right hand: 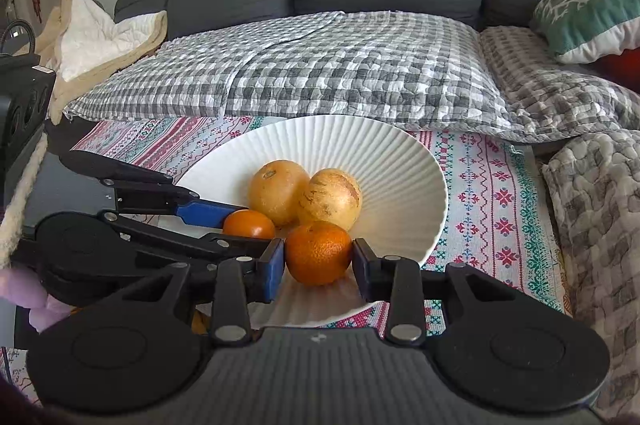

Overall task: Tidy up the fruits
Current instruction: 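Carry the tomato with the left tool while the right tool carries the mandarin to the plate, then open the left tool onto the plate while the right tool releases the mandarin there, then withdraw both tools from the plate toward the remaining fruits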

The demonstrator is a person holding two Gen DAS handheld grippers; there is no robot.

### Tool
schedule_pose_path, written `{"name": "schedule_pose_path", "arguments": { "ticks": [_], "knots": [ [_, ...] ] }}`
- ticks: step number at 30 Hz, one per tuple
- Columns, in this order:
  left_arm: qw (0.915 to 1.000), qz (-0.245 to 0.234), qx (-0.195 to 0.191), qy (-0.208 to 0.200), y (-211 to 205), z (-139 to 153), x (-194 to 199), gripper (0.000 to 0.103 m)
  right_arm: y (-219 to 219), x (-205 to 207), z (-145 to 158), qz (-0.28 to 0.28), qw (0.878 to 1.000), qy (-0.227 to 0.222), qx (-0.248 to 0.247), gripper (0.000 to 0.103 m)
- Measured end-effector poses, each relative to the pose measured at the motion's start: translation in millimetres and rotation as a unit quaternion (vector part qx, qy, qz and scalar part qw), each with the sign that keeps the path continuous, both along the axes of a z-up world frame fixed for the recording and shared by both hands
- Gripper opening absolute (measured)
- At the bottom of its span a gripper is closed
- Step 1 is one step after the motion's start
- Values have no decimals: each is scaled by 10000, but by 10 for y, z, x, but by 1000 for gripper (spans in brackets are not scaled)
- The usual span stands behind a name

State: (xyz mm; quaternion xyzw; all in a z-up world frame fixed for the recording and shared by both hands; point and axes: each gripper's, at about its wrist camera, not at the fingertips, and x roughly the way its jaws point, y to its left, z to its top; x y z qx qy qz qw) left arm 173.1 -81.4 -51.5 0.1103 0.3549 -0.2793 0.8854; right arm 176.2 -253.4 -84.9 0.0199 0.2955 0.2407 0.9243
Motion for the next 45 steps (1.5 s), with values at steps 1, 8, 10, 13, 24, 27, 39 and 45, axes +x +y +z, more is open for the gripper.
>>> {"name": "schedule_pose_path", "arguments": {
  "ticks": [1,8,10,13,24,27,39,45],
  "knots": [
    [10000,3,2,-3,-3,-4,9,22,-2,6,-8,3,10000,-5,13,33],
    [10000,1,9,-83,-15,-31,42,22,-29,18,-23,-11,9999,-38,99,34],
    [9999,-24,31,-124,-14,-30,32,23,-36,19,-19,-21,9999,-45,147,35],
    [9996,-70,118,-255,-8,-17,-14,34,-75,-4,14,-75,9996,-84,257,48],
    [9989,-30,113,-452,134,104,-282,76,-198,-297,196,-198,9982,-446,358,90],
    [9990,77,68,-442,182,143,-382,82,-248,-406,208,-247,9979,-478,368,94],
    [9977,577,-142,-316,464,242,-868,95,-424,-855,157,-341,9983,-303,365,103],
    [9969,755,-87,-195,540,234,-1107,95,-445,-1027,68,-332,9989,-128,302,103]
  ]
}}
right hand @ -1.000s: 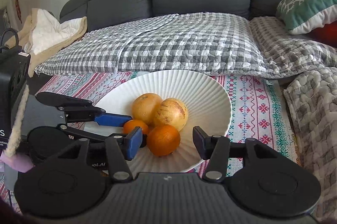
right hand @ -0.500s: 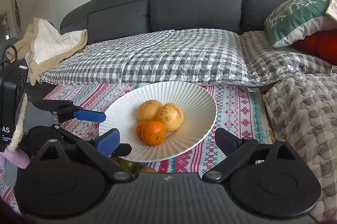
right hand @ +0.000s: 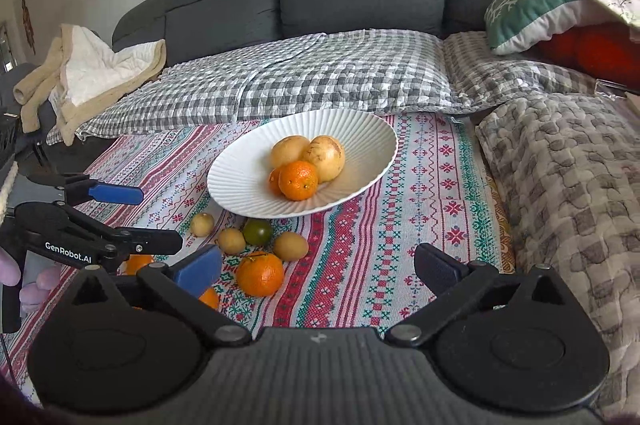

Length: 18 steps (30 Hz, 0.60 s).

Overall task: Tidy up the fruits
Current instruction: 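Withdraw both tools from the plate toward the remaining fruits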

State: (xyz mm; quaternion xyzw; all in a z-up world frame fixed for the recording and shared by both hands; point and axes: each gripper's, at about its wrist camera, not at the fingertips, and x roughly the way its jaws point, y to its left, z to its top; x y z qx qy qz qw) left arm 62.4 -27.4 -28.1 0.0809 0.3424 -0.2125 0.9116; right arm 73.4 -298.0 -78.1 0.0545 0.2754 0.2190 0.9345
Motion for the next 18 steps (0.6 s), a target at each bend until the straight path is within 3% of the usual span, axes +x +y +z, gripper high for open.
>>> {"name": "schedule_pose_path", "arguments": {
  "ticks": [6,18],
  "knots": [
    [9998,122,-127,126,79,-47,-293,95,3,-195,-86,181,9997,51,-159,103],
    [9999,-66,-88,-73,82,-277,-828,95,-34,-446,-295,213,9994,113,-255,103]
  ]
}}
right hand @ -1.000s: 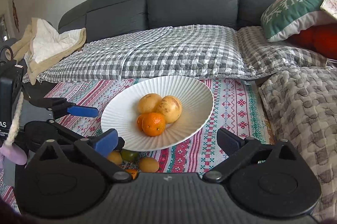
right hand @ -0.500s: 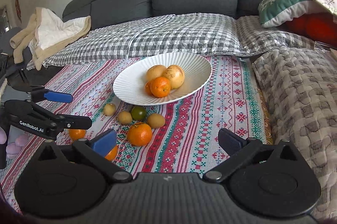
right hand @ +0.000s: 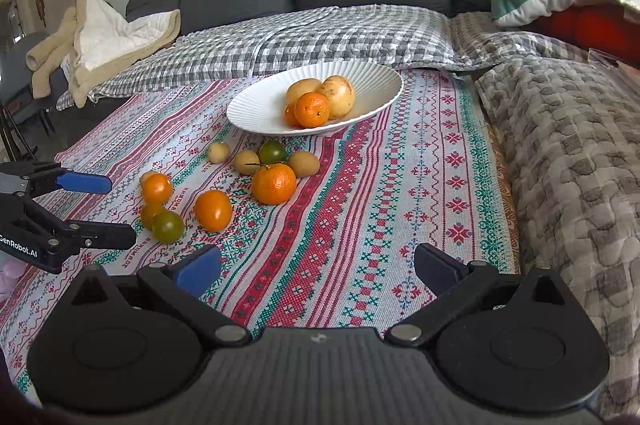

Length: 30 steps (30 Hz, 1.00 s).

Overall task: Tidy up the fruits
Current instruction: 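Withdraw both tools from the plate toward the remaining fruits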

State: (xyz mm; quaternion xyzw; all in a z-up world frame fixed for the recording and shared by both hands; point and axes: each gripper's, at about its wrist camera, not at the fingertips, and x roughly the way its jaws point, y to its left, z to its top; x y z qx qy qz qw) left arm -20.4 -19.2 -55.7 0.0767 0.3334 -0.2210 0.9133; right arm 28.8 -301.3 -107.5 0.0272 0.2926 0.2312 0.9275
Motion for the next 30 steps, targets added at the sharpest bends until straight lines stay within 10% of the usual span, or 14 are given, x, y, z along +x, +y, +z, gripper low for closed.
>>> {"name": "schedule_pose_path", "arguments": {
  "ticks": [18,30],
  "knots": [
    [9996,-113,47,-253,65,-187,-126,93,332,-56,-156,373,9992,92,-143,103],
    [9990,235,-255,297,410,-161,201,40,573,101,-122,385,9990,203,-58,79]
  ]
}}
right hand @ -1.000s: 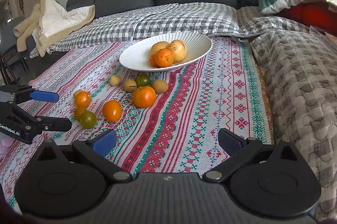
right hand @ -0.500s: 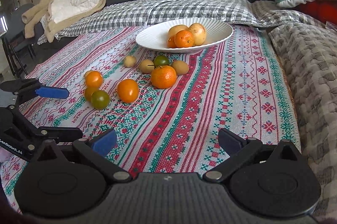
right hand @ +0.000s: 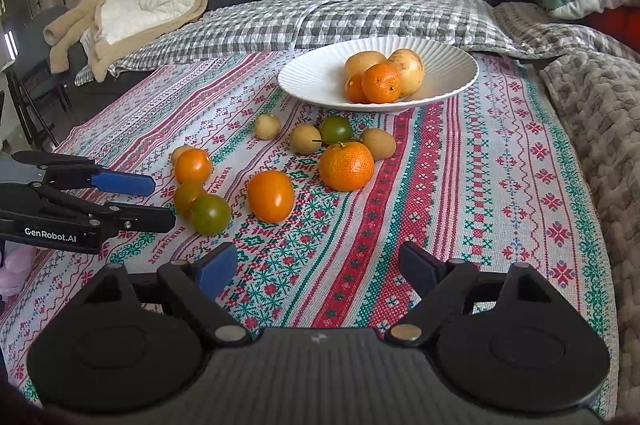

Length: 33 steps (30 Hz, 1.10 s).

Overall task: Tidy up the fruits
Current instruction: 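Withdraw both tools from the plate toward the remaining fruits, then grasp an orange tomato with the left tool while the right tool grasps another orange tomato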

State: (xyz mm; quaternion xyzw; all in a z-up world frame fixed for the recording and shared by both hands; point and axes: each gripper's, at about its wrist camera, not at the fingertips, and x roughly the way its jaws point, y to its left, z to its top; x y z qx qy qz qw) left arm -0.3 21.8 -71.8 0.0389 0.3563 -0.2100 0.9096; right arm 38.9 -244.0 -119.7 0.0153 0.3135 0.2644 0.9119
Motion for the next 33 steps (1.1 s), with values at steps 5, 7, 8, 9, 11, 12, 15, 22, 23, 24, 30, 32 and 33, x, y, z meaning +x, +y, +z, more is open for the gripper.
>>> {"name": "schedule_pose_path", "arguments": {
  "ticks": [5,7,8,9,11,12,15,22,23,24,30,32,33],
  "knots": [
    [9999,84,28,64,46,-23,86,31,112,44,0,66,10000,54,-26,71],
    [9999,90,27,59,48,-30,115,30,149,67,5,63,9999,81,2,70],
    [9999,93,30,44,48,-38,137,30,164,75,5,62,9999,88,10,70],
    [9999,101,33,19,47,-44,153,30,182,80,4,66,9999,80,-3,70],
    [9999,114,22,-24,44,-50,176,30,220,84,-2,80,9999,45,-60,70],
    [9999,112,24,-51,42,-54,190,30,237,86,-6,81,9999,25,-87,71],
    [9998,96,37,-145,30,-70,207,30,292,107,-12,54,9998,-48,-190,71],
    [9998,69,17,-207,22,-77,265,30,365,149,-15,51,9994,-178,-297,70],
    [9997,64,17,-215,17,-76,272,30,372,150,-15,50,9993,-188,-309,69],
    [9997,65,16,-219,11,-75,282,30,384,158,-14,53,9993,-201,-318,68],
    [9996,63,43,-258,-19,-79,314,30,429,175,-9,79,9990,-266,-357,58],
    [9996,61,49,-264,-23,-78,319,30,440,183,-5,82,9990,-262,-346,55],
    [9996,56,53,-268,-21,-78,323,30,447,188,-1,88,9991,-257,-339,53]
  ]
}}
